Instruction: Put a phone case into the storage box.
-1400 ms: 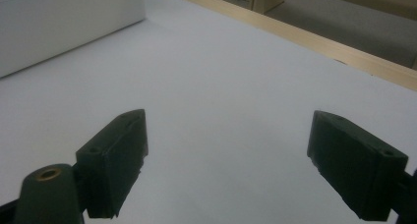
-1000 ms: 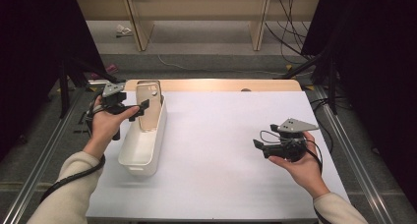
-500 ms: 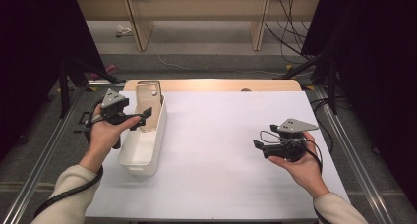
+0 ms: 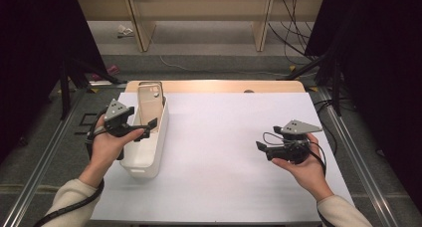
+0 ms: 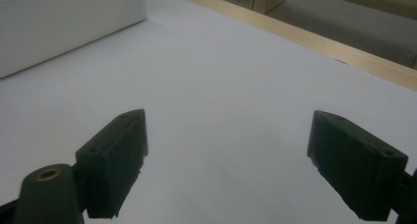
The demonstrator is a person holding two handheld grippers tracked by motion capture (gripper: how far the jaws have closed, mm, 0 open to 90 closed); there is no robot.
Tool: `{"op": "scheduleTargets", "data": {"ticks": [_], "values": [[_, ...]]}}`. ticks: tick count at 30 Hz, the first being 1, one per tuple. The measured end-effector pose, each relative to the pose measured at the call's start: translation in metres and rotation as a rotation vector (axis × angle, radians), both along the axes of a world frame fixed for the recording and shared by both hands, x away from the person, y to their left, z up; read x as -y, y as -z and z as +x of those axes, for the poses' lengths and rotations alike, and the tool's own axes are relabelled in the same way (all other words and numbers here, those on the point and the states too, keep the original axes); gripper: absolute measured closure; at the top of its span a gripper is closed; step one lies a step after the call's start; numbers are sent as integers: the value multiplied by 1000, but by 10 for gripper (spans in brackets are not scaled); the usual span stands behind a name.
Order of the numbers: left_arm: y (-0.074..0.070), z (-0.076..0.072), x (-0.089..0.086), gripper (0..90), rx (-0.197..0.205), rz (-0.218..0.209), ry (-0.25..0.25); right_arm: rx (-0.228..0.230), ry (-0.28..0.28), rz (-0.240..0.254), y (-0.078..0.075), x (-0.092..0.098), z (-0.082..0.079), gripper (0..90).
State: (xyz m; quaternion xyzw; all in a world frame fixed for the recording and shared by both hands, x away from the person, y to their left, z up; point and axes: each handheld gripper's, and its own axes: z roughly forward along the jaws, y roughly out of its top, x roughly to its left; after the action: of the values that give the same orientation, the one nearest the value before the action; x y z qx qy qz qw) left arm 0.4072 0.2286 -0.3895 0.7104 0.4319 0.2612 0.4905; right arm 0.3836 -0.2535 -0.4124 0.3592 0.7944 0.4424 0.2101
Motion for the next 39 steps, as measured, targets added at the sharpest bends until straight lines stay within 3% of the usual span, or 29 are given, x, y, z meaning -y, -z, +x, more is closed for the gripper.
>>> {"op": "scheduleTargets", "data": {"ticks": [16,31,39], "values": [[9,-23,11,55,31,-8,59,-3,-1,4,0,0,0,161],[25,-50,23,56,57,32,129,-3,-4,5,-1,1,-1,160],[30,-58,25,56,82,57,136,1,-6,5,-1,0,-1,160]]}}
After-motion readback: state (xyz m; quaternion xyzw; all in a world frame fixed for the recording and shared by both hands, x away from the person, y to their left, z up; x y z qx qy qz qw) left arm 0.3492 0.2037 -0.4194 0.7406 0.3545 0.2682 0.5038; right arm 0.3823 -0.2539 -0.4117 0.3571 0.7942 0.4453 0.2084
